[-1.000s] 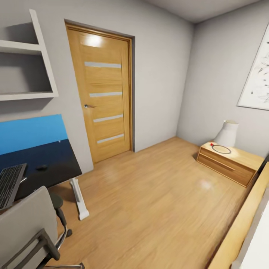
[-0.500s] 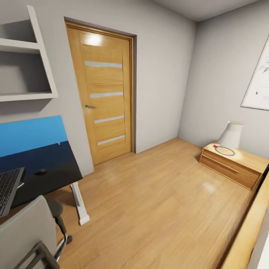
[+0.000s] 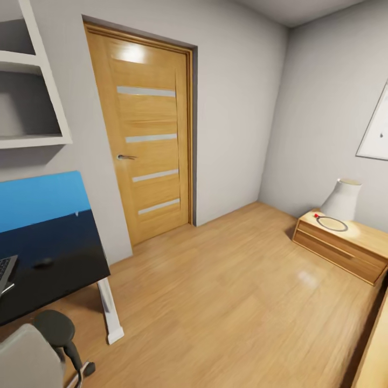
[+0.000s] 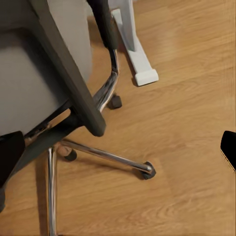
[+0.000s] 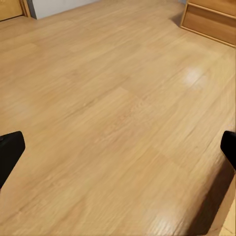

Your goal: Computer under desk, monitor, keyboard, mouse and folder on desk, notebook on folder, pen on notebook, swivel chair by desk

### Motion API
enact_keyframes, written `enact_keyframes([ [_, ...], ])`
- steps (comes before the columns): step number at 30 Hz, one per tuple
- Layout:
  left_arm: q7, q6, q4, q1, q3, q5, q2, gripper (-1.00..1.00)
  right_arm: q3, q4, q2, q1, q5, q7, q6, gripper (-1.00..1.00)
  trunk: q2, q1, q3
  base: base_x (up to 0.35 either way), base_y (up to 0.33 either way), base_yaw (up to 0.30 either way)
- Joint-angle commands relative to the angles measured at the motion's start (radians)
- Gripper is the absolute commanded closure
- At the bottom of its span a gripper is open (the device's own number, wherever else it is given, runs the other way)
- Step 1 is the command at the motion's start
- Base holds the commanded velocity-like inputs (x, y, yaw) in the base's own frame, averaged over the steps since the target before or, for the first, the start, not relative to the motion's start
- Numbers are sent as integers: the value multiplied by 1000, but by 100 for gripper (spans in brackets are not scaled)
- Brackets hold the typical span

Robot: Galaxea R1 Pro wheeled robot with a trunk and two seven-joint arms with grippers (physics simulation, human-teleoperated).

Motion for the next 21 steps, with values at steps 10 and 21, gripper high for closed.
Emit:
enact_keyframes([
  [10, -4, -2, -1, 0, 1, 5, 0, -100, 5, 1, -1, -1, 5, 1, -3, -100, -1, 1, -1, 329, 0, -141],
  [21, -4, -3, -1, 0, 1, 5, 0, -100, 5, 1, -2, -1, 5, 0, -4, -100, -1, 1, -1, 329, 0, -104],
])
